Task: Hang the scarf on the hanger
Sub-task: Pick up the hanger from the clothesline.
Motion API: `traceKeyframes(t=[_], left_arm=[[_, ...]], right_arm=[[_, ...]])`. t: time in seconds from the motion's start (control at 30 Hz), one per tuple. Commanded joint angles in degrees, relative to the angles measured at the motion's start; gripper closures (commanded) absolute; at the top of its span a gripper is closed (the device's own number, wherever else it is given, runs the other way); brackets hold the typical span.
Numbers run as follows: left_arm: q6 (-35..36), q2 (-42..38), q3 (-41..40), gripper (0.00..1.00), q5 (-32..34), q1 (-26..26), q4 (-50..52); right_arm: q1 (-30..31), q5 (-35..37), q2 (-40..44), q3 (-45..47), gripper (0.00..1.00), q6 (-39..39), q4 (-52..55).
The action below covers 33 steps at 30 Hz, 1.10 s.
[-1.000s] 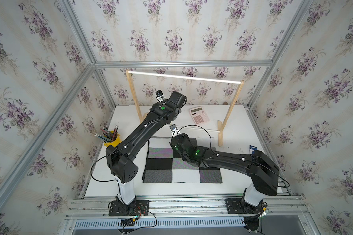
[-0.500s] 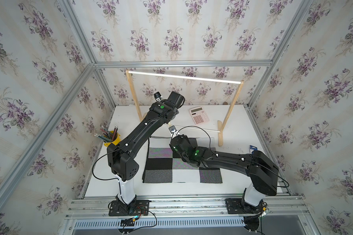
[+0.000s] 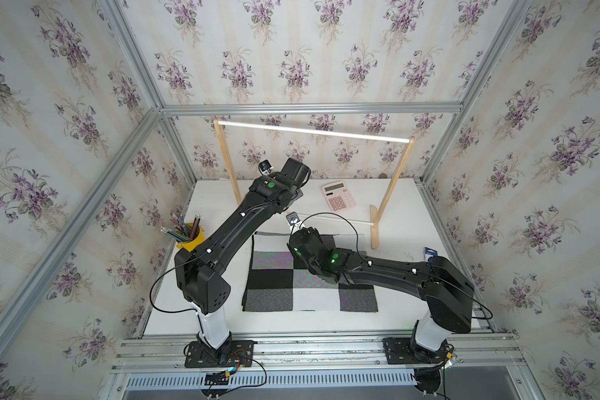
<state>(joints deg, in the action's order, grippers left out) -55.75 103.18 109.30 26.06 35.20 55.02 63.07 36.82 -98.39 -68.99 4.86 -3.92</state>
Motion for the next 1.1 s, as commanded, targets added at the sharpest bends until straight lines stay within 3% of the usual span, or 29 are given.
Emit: traceKeyframes(t=[0.0,0.3,0.67,0.9,1.07], left_arm=[[0.4,-0.7,-0.9,0.23,-0.1,-0.2,-0.2],[-0.6,-0.7,-1.7,0.26,0.7,-0.4,-2.8],[-0.8,-0.1,-1.8,0.44,1.1,-0.3,-3.6],[0.0,0.5,-0.8,0.6,2.7,-0.4,-2.6],[0.6,2.4,0.3,0.85,1.9,-0.7,-2.1]], right_arm=[[0.2,1.7,1.0,-0.6,1.0,0.0,-5.0],[1.4,1.6,2.0,-0.5,1.0,-0.1,-4.4],[1.8,1.1,2.6,-0.3,1.0,0.2,-4.0],[1.8,0.9,3.1,0.0,1.0,0.4,-3.9],[1.8,0.9,3.8,0.3,1.0,0.3,-3.8]])
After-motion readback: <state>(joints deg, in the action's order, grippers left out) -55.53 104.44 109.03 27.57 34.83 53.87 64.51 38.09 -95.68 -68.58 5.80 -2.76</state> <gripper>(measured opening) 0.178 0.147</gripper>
